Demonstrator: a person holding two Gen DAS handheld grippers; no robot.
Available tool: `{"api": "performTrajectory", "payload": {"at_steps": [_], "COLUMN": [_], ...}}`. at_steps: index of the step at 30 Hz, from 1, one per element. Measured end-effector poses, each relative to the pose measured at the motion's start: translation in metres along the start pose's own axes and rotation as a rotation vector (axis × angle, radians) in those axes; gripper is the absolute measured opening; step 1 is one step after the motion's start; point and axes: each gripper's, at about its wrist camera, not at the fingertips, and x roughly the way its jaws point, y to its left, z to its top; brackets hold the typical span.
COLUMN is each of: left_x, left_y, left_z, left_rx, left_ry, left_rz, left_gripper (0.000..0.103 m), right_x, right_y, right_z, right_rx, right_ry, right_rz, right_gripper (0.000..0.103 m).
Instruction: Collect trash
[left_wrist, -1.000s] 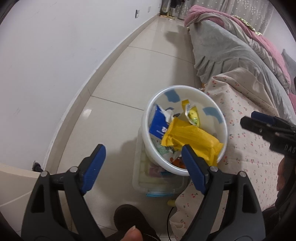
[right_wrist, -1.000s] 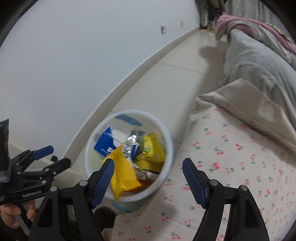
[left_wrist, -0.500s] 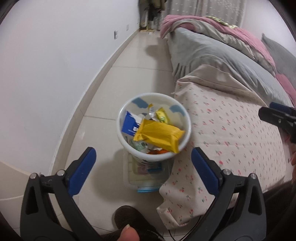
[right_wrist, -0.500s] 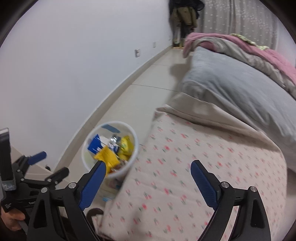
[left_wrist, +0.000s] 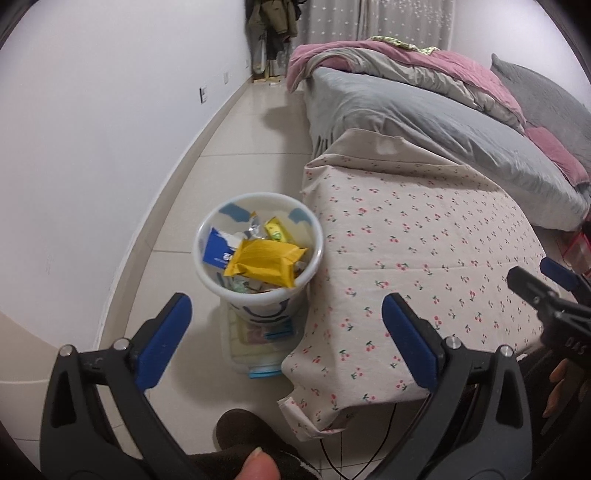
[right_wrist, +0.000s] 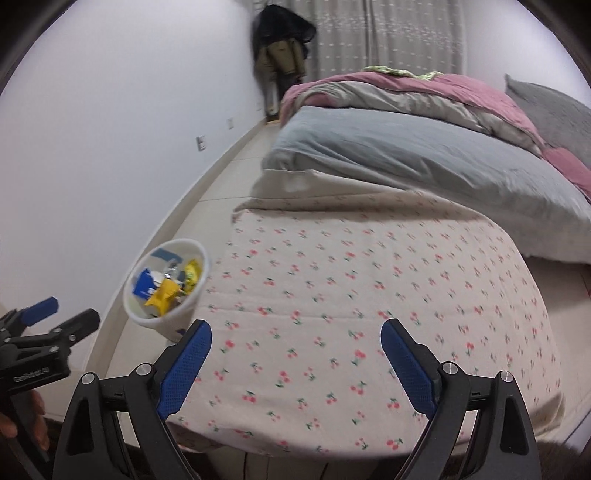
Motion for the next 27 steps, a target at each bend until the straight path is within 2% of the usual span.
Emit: {"api": "performTrajectory", "payload": {"at_steps": [5,10,27], "left_x": [0.005,0.009,0.008], "left_y": [-0.008,-0.019,-0.024], "left_z": [-0.005,-0.014,-0.017], "left_rx": [-0.019,0.003,-0.006], "left_ry": [0.005,0.015,0.006], "left_rz": [-0.012,-0.006,-0.019], "left_gripper": [0.102,0.102,0.102], "right_x": [0.005,0.012,0.015], "right_y": [-0.015,-0.026,-0.025], "right_z": [-0.009,-0.009,-0.018], "right_rx": [0.03,0.084,0.074], "right_ry": [-0.034,-0.026,-0.012], "right_rz": [-0.053,-0.042,-0.032], "right_gripper": [0.094,0.094,0.094]}}
